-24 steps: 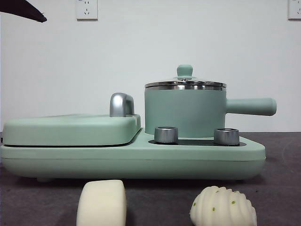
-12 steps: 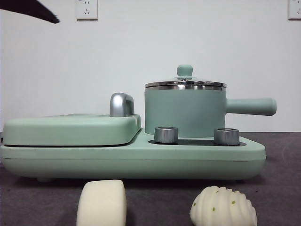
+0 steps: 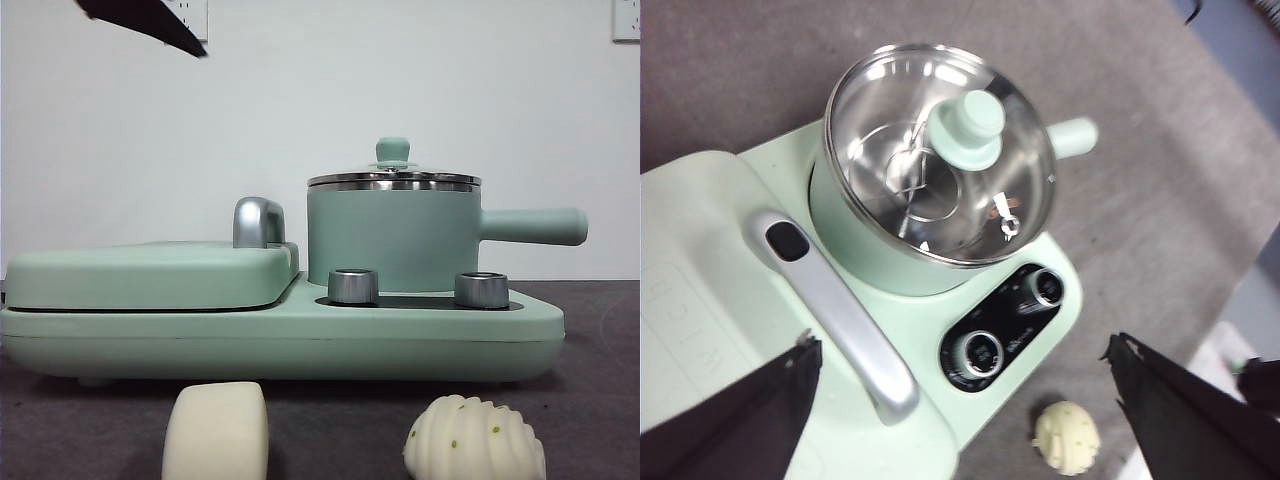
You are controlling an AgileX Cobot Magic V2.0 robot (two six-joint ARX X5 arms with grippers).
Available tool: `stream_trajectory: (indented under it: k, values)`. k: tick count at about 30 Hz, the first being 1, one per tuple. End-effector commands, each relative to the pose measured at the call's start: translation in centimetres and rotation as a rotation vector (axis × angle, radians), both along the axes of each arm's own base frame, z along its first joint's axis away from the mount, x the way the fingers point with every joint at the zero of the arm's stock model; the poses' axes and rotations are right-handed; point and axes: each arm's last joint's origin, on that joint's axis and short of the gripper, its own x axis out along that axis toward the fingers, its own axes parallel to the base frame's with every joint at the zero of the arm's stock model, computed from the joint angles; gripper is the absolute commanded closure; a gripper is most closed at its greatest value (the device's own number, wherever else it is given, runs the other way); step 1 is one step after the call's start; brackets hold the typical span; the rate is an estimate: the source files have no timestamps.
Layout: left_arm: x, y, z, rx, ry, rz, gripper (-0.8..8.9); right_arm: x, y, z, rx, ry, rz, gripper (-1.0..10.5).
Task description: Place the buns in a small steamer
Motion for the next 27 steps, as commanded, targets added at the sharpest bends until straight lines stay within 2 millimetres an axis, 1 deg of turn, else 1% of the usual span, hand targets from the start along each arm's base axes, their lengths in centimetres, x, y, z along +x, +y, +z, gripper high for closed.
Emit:
stream_trajectory:
  k: [1,8,12,15,18,21,26,27]
  values:
    - [1.6,-1.6,0.3,0.049,-0.008,-0.017,3.48,0.0,0.0,0.5,0.007,-0.011,0.004,4.5]
    - [5.0,-6.2,-0.2,0.154,0.035,-0.047,3.49,0.0,0.0,0.5,0.007,-0.012,0.004,4.5]
    - [6.5,-8.9,-0.4,0.209,0.018,-0.047,3.49,0.0,0.0,0.5,0.006,-0.012,0.003,4.5]
    - [7.4,-10.9,-0.9,0.217,-0.005,-0.066,3.49,0.0,0.0,0.5,0.006,-0.012,0.003,4.5]
    - [8.0,-12.4,-1.5,0.22,-0.026,-0.097,3.49,0.0,0.0,0.5,0.005,-0.012,0.001,4.5]
    - [8.2,-13.6,-2.2,0.228,-0.052,-0.139,3.49,0.0,0.0,0.4,0.003,-0.015,0.002,4.5]
    - [7.7,-15.5,-3.1,0.342,-0.166,-0.194,3.55,0.0,0.0,0.5,0.0,-0.018,0.003,4.5]
    - [7.7,-15.8,-3.3,0.344,-0.173,-0.202,3.8,0.0,0.0,0.5,-0.001,-0.02,0.004,4.5]
